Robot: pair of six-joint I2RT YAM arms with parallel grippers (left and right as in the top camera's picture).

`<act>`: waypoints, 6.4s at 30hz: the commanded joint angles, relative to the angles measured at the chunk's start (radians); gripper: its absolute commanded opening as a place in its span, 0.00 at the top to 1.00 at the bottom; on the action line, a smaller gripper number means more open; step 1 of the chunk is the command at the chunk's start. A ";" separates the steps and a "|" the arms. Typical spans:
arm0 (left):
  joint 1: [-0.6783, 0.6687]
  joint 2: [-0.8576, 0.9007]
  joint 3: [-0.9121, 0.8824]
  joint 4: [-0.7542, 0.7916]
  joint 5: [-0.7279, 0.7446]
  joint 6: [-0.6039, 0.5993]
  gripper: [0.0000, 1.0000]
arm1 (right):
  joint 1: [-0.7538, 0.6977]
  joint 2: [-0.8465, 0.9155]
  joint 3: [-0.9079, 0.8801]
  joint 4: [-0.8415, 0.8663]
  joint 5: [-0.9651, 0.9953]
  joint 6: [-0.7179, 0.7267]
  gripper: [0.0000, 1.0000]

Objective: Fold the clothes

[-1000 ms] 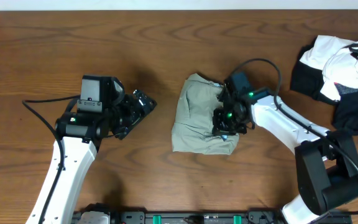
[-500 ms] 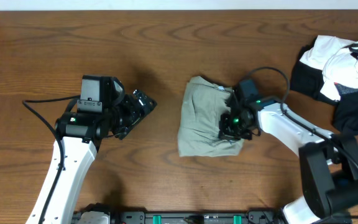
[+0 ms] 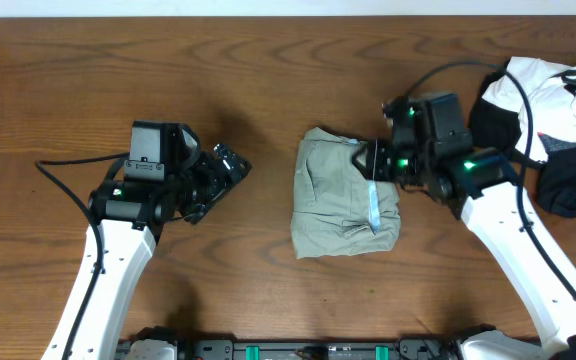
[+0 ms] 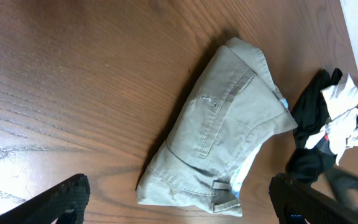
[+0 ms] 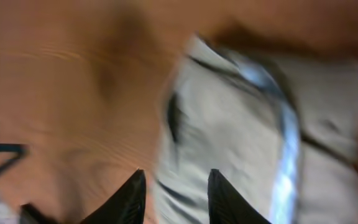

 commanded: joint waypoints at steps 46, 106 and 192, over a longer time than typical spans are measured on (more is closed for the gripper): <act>0.002 0.004 -0.008 -0.022 -0.012 0.051 0.06 | -0.063 0.120 -0.027 -0.089 -0.521 -0.206 0.85; 0.002 0.004 -0.008 -0.055 -0.012 0.081 0.06 | -0.206 0.277 -0.362 0.803 -0.546 0.078 0.06; -0.248 0.649 -0.009 0.407 0.306 0.442 0.06 | -0.349 -0.394 -0.223 -0.542 0.282 -0.072 0.01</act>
